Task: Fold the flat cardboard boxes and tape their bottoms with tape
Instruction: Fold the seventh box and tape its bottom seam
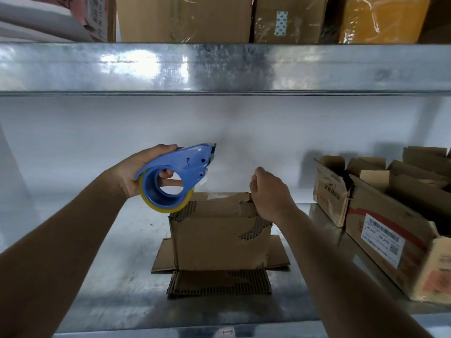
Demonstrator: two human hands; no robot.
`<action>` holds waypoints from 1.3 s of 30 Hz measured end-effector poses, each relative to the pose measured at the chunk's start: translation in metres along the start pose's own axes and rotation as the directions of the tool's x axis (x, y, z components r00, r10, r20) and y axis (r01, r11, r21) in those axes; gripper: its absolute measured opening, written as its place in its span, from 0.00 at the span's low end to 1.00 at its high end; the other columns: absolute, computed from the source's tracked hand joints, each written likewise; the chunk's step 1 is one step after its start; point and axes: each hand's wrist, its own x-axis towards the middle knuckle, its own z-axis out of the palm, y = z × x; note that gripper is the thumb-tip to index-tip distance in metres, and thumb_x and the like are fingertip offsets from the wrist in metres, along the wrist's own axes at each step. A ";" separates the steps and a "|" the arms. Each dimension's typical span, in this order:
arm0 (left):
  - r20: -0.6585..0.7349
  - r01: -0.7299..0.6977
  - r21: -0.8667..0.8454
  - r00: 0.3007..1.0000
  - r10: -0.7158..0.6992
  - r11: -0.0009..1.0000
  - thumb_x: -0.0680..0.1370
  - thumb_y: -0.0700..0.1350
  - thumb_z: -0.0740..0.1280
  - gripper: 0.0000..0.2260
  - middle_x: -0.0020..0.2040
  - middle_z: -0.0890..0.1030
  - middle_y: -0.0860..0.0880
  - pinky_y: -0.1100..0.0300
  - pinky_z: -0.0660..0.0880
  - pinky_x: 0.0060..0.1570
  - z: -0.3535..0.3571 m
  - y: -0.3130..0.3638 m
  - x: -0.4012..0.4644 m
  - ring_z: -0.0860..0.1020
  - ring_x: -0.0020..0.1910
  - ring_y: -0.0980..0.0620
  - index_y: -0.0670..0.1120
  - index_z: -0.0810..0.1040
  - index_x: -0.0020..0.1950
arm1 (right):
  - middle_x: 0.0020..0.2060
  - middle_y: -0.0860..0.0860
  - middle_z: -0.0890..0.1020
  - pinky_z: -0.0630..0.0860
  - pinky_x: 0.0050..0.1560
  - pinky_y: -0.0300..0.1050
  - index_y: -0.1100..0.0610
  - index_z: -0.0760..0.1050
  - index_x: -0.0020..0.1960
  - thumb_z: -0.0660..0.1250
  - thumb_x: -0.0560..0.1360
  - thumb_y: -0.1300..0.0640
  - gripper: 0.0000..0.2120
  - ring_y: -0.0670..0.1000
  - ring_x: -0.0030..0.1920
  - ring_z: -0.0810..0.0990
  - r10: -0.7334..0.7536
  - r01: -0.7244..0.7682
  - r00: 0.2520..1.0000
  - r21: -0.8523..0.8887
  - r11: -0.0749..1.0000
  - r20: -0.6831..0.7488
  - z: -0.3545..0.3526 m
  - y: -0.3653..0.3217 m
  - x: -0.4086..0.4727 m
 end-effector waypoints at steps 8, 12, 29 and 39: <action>0.071 -0.012 0.065 0.997 0.007 0.998 0.85 0.39 0.59 0.13 0.51 0.85 0.43 0.51 0.84 0.39 -0.010 -0.006 0.010 0.86 0.43 0.45 0.47 0.83 0.59 | 0.37 0.47 0.73 0.66 0.38 0.42 0.56 0.68 0.49 0.55 0.86 0.55 0.09 0.49 0.40 0.74 0.143 -0.127 0.987 0.181 0.975 -0.078 0.000 0.008 -0.007; 0.081 0.041 -0.010 0.996 -0.040 0.999 0.86 0.42 0.59 0.22 0.46 0.86 0.43 0.46 0.84 0.35 0.000 -0.006 0.006 0.82 0.44 0.42 0.50 0.90 0.43 | 0.40 0.50 0.76 0.68 0.41 0.44 0.58 0.69 0.49 0.56 0.86 0.55 0.10 0.52 0.42 0.76 0.178 -0.154 0.981 0.253 0.955 -0.075 0.000 0.008 -0.009; 0.359 -0.152 0.383 0.933 0.004 0.911 0.57 0.57 0.87 0.23 0.51 0.87 0.50 0.57 0.84 0.44 -0.010 0.013 0.009 0.85 0.49 0.45 0.59 0.89 0.51 | 0.42 0.50 0.86 0.81 0.55 0.49 0.60 0.73 0.47 0.54 0.85 0.55 0.14 0.46 0.48 0.85 0.327 -0.280 0.945 0.590 0.757 0.030 -0.007 0.016 -0.018; 0.284 -0.132 0.372 0.959 0.023 0.919 0.44 0.63 0.87 0.33 0.48 0.87 0.46 0.57 0.84 0.41 0.005 0.015 -0.006 0.85 0.44 0.48 0.53 0.90 0.47 | 0.49 0.65 0.87 0.80 0.62 0.61 0.57 0.66 0.45 0.53 0.79 0.62 0.06 0.65 0.52 0.86 0.387 -0.487 0.797 0.872 -0.040 0.463 -0.036 0.023 -0.005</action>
